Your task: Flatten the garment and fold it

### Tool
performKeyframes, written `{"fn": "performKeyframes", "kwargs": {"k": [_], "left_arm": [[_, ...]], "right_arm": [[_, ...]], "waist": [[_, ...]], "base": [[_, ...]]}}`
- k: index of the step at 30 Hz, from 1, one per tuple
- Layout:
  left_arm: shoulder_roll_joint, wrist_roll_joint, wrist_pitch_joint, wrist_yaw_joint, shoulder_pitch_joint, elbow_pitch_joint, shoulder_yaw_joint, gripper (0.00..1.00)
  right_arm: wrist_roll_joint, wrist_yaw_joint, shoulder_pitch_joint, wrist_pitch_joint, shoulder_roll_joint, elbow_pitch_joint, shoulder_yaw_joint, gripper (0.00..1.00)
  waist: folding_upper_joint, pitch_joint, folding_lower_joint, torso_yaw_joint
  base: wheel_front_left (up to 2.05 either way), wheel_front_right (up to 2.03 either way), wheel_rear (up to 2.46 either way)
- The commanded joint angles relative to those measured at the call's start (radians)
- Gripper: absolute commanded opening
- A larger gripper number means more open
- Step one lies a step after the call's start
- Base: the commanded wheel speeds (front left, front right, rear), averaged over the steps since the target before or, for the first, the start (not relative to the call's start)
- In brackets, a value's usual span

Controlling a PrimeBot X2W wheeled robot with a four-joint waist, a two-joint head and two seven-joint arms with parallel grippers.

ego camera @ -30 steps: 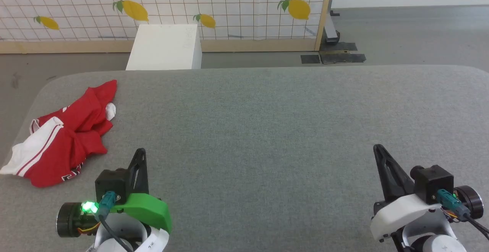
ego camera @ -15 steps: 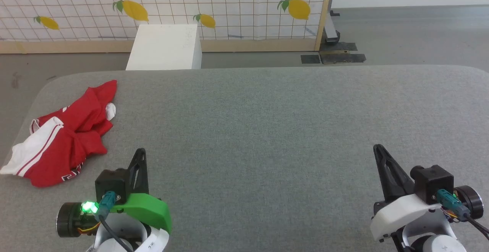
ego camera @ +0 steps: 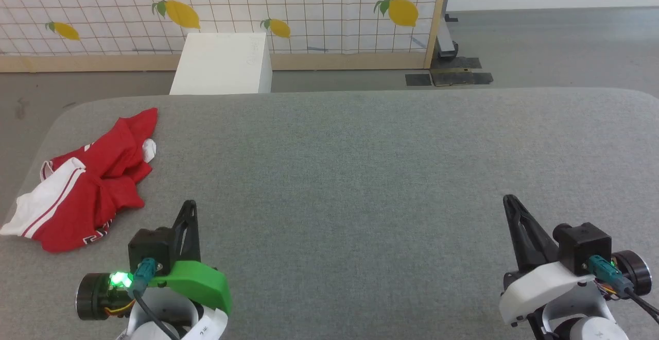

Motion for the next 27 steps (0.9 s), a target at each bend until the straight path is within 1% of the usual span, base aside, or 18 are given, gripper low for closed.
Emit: {"fn": "performKeyframes", "kwargs": {"k": [1, 27], "left_arm": [[-0.006, 0.010, 0.001, -0.001, 0.014, -0.002, 0.004, 0.00], [-0.006, 0.010, 0.001, -0.001, 0.014, -0.002, 0.004, 0.00]], "right_arm": [[-0.007, -0.001, -0.019, 0.000, 0.002, -0.006, 0.002, 0.00], [-0.007, -0.001, -0.019, 0.000, 0.002, -0.006, 0.002, 0.00]], "waist": [[0.0000, 0.000, 0.0000, 0.000], [0.0000, 0.000, 0.0000, 0.000]], "base": [[0.00, 0.00, 0.00], [0.00, 0.00, 0.00]]}}
